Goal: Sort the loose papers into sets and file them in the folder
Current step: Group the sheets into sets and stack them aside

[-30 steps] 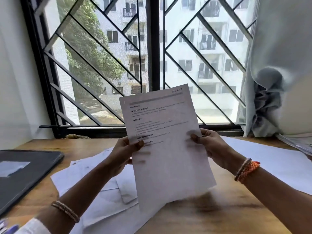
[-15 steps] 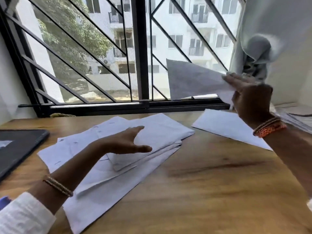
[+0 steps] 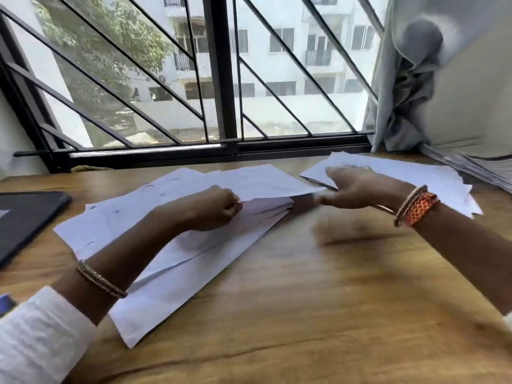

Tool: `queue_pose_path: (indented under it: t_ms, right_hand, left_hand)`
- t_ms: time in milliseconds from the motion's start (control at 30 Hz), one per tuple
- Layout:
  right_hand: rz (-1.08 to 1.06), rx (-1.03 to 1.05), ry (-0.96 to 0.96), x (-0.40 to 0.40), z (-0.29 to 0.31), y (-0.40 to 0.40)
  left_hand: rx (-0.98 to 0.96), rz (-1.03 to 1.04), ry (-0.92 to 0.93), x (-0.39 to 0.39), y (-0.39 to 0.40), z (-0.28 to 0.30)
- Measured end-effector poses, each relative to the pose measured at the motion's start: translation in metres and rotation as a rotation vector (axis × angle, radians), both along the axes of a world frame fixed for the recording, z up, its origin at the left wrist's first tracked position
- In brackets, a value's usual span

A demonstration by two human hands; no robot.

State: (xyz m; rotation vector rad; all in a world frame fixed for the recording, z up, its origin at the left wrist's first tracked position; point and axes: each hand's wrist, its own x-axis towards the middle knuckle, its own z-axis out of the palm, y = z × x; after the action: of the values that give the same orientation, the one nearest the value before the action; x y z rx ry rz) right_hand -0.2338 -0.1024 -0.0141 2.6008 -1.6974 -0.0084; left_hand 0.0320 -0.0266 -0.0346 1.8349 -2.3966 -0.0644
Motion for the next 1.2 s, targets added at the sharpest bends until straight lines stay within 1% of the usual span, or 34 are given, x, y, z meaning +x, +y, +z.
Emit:
queue_pose_path:
  t_ms: [33, 67, 133, 167, 200, 267, 300, 367, 400, 433, 467, 500, 533, 567, 600, 633, 667, 700, 767, 833, 900, 967, 1100, 1200]
  right_hand:
    - [0.11, 0.017, -0.08, 0.015, 0.003, 0.012]
    - [0.228, 0.03, -0.184, 0.03, 0.005, 0.024]
    - [0.432, 0.001, -0.322, 0.056, 0.008, 0.041]
    - [0.5, -0.029, -0.376, 0.067, 0.008, 0.046]
    - [0.549, -0.073, -0.448, 0.075, 0.008, 0.048]
    - [0.55, -0.118, -0.598, 0.086, 0.013, 0.046]
    - [0.55, -0.06, -0.712, 0.088, 0.02, 0.045]
    - [0.509, 0.115, -0.995, 0.083, 0.034, 0.04]
    - [0.497, 0.231, -1.156, 0.078, 0.041, 0.036]
    - [0.496, 0.358, -1.306, 0.072, 0.045, 0.033]
    - [0.493, 0.456, -1.431, 0.067, 0.048, 0.03]
    - [0.484, 0.535, -1.529, 0.064, 0.049, 0.027]
    - [0.45, 0.6, -1.609, 0.061, 0.047, 0.022]
    - [0.415, 0.652, -1.667, 0.059, 0.046, 0.018]
    - [0.384, 0.687, -1.7, 0.058, 0.043, 0.017]
    - [0.369, 0.717, -1.717, 0.056, 0.041, 0.014]
    - [0.347, 0.725, -1.714, 0.054, 0.039, 0.011]
    - [0.329, 0.724, -1.707, 0.051, 0.036, 0.009]
    - [0.299, 0.674, -1.715, 0.048, 0.033, 0.005]
    - [0.288, 0.603, -1.72, 0.044, 0.031, 0.0]
    - [0.314, 0.558, -1.707, 0.042, 0.029, -0.002]
    - [0.342, 0.55, -1.69, 0.041, 0.026, -0.004]
    - [0.379, 0.59, -1.657, 0.042, 0.022, -0.006]
    - [0.333, 0.616, -1.679, 0.041, 0.023, -0.008]
  left_hand:
    - [-0.037, -0.009, -0.02, 0.0, 0.002, 0.003]
    - [-0.113, -0.022, -0.06, -0.001, 0.006, 0.004]
    - [-0.412, -0.066, -0.225, -0.008, 0.014, 0.01]
    - [-0.559, -0.096, -0.28, -0.014, 0.018, 0.014]
    - [-0.686, -0.13, -0.286, -0.019, 0.021, 0.019]
    - [-0.925, -0.177, -0.224, -0.022, 0.022, 0.029]
    - [-1.05, -0.165, -0.177, -0.018, 0.019, 0.033]
    - [-1.237, 0.007, -0.074, -0.008, 0.012, 0.033]
    - [-1.27, 0.108, 0.015, -0.003, 0.009, 0.032]
    - [-1.241, 0.163, 0.186, -0.002, 0.009, 0.032]
    - [-1.156, 0.177, 0.432, -0.003, 0.008, 0.036]
    - [-0.988, 0.159, 0.733, -0.005, 0.008, 0.04]
    - [-0.749, 0.146, 1.045, -0.006, 0.008, 0.046]
    - [-0.476, 0.169, 1.268, -0.006, 0.009, 0.052]
    - [-0.201, 0.185, 1.398, -0.004, 0.011, 0.054]
    - [0.01, 0.175, 1.464, -0.002, 0.011, 0.054]
    - [0.121, 0.156, 1.512, 0.0, 0.01, 0.051]
    - [0.133, 0.141, 1.574, -0.001, 0.009, 0.048]
    - [-0.054, 0.159, 1.663, -0.001, 0.008, 0.045]
    - [-0.262, 0.177, 1.628, 0.001, 0.009, 0.046]
    - [-0.348, 0.164, 1.583, 0.003, 0.009, 0.046]
    - [-0.369, 0.165, 1.57, 0.003, 0.01, 0.043]
    - [-0.351, 0.215, 1.587, 0.002, 0.008, 0.04]
    - [-0.336, 0.233, 1.627, 0.004, 0.006, 0.037]
